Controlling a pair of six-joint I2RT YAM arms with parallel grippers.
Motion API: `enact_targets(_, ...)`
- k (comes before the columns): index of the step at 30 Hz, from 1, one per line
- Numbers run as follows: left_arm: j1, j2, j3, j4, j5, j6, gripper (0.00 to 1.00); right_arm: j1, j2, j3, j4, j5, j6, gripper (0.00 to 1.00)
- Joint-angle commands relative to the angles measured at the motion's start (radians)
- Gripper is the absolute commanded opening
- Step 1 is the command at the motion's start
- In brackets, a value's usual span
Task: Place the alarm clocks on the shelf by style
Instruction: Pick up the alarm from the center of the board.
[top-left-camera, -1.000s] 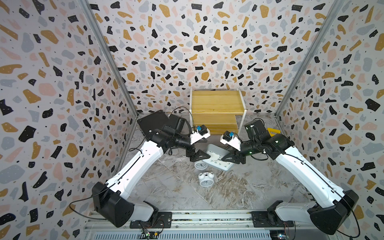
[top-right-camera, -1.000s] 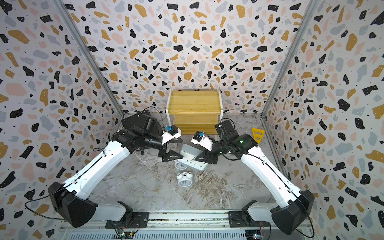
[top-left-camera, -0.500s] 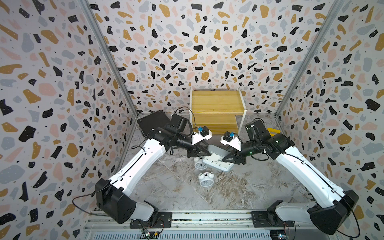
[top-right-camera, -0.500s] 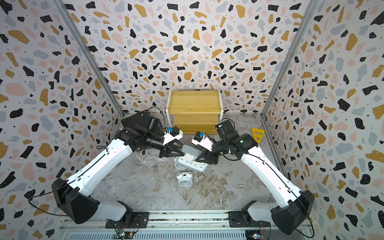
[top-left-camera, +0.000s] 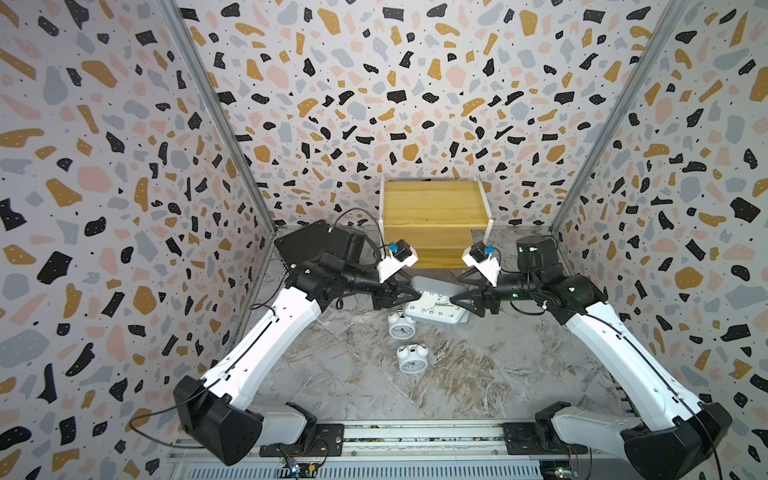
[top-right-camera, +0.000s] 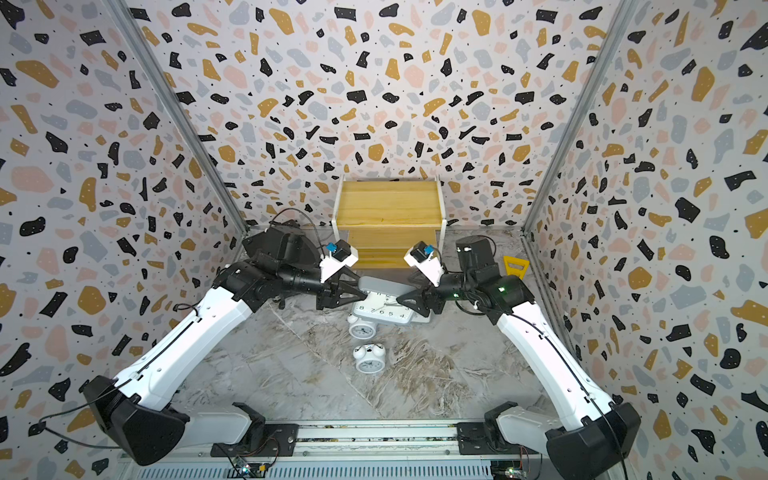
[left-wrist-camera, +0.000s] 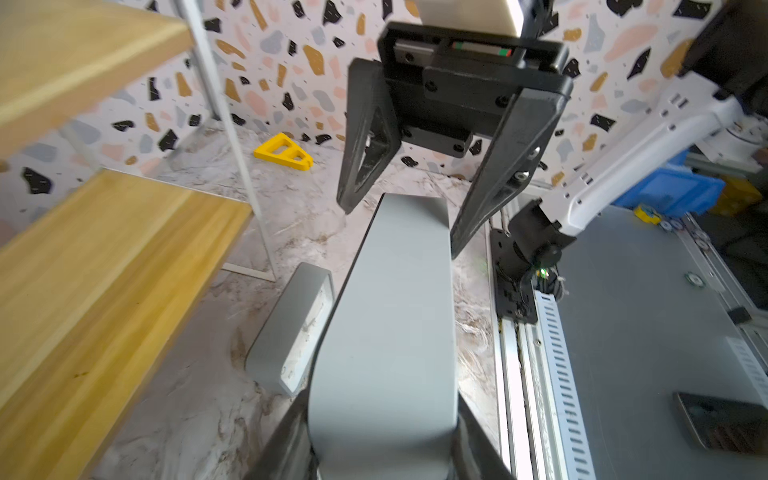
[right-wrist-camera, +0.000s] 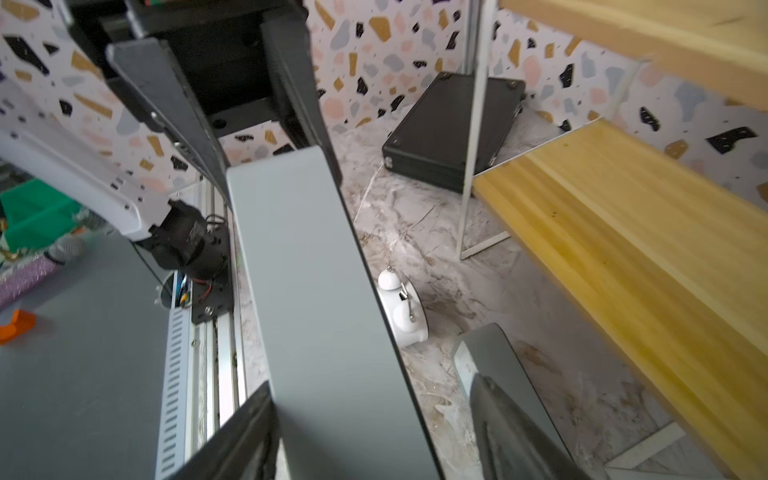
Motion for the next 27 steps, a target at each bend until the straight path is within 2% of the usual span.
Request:
enact_targets(1,0.032,-0.065,-0.01,0.192,0.015,-0.155,0.0,-0.066,-0.051,-0.048,0.264,-0.131,0.197,0.77)
enact_targets(6,0.057,-0.094,-0.014,0.278,0.022,-0.253,0.0,-0.108,-0.06,-0.082,0.381,-0.201,0.296,0.8)
enact_targets(14,0.056,-0.113,-0.049,0.357,0.113,-0.296,0.0,-0.111,-0.032,-0.085,0.523,-0.242,0.388,0.81)
enact_targets(20,0.058,-0.119,-0.068,0.392,0.091,-0.317,0.0,-0.111,-0.001,-0.094,0.592,-0.319,0.448,0.79)
enact_targets(27,0.057,-0.116,-0.077,0.442,0.065,-0.344,0.0,-0.111,-0.004,-0.109,0.58,-0.374,0.442,0.74)
